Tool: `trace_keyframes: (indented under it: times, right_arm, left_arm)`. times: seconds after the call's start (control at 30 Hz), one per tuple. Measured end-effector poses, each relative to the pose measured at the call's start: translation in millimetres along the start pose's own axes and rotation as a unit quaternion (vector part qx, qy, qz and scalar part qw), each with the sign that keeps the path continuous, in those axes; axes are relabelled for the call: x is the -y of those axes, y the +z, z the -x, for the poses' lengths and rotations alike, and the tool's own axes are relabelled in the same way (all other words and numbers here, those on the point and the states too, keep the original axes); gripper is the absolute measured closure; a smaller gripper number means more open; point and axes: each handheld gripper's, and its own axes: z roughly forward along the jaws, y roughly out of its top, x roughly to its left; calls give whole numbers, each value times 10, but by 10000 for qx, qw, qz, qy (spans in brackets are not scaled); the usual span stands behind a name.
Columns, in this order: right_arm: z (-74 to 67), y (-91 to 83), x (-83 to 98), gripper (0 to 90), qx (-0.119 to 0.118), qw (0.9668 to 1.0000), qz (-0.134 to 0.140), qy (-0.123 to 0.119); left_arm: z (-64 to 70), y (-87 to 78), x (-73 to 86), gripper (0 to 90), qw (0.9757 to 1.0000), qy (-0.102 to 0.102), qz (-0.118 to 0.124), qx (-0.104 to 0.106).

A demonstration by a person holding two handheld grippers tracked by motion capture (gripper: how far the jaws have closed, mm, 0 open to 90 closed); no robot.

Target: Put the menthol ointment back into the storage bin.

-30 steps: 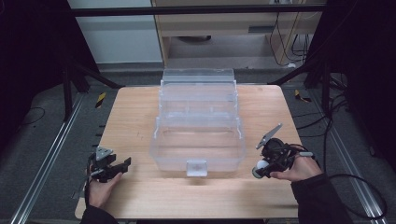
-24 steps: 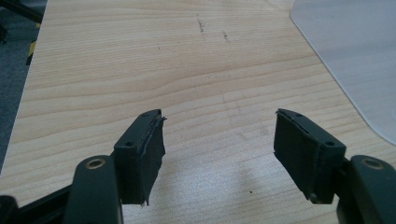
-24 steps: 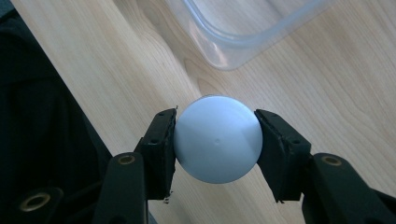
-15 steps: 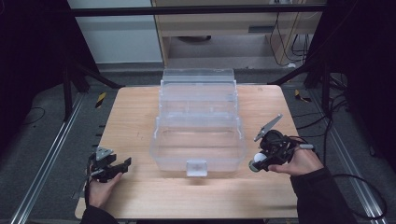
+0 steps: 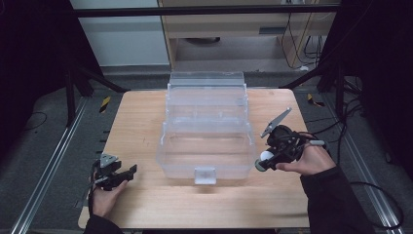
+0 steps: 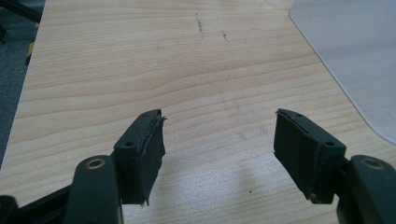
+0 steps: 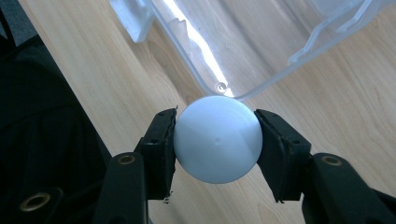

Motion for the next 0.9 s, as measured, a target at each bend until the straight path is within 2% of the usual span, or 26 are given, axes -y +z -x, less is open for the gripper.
trace_keyframes:
  times: [0.43,0.9]
  right_arm:
    - [57,42,-261,504,-110,9999,40,-35]
    - [162,279,-467,504,-101,9999,-50,-68]
  left_arm:
    - [0,2,0,330,10000,4,-5,7]
    - [-4,3,0,331,10000,3,1,6]
